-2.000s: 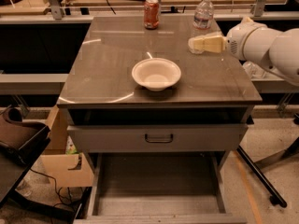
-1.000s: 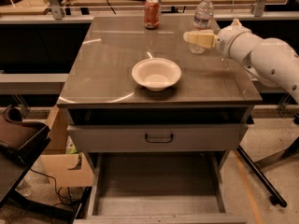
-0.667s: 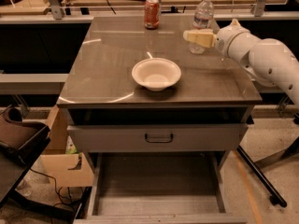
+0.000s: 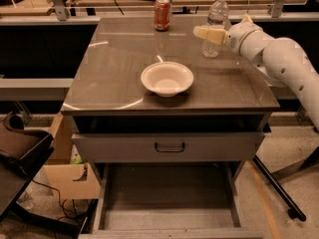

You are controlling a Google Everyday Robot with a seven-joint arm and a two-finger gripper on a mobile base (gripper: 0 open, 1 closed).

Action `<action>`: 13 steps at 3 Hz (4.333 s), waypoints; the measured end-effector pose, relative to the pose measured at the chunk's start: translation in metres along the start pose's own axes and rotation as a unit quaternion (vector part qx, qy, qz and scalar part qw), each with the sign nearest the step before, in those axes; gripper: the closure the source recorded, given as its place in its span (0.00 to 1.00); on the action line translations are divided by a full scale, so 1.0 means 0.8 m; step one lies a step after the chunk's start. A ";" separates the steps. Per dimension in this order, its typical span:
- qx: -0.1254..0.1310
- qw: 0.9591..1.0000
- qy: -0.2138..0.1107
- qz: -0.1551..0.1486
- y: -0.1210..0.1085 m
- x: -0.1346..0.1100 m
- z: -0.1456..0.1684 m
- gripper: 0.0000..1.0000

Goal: Place water bottle into middle drawer

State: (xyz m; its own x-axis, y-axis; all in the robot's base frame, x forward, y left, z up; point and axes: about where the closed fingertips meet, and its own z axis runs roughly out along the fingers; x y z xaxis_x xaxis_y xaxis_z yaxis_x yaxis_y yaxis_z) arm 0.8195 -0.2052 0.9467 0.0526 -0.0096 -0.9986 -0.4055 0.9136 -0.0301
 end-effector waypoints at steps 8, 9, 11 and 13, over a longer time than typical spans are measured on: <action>-0.072 0.997 -0.017 0.023 0.041 0.011 0.057 0.96; -0.073 0.997 -0.017 0.024 0.043 0.011 0.059 1.00; -0.056 0.998 -0.013 0.016 0.022 -0.010 0.025 1.00; -0.038 0.997 -0.045 0.042 -0.015 -0.057 -0.103 1.00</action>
Offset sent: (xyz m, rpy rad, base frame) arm 0.0140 0.0054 0.0070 0.0022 -0.0312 0.0777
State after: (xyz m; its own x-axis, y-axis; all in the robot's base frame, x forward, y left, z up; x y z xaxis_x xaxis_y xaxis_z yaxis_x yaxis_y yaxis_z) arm 0.7472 -0.2493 0.9890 0.0963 0.1050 -0.9898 -0.4796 0.8762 0.0463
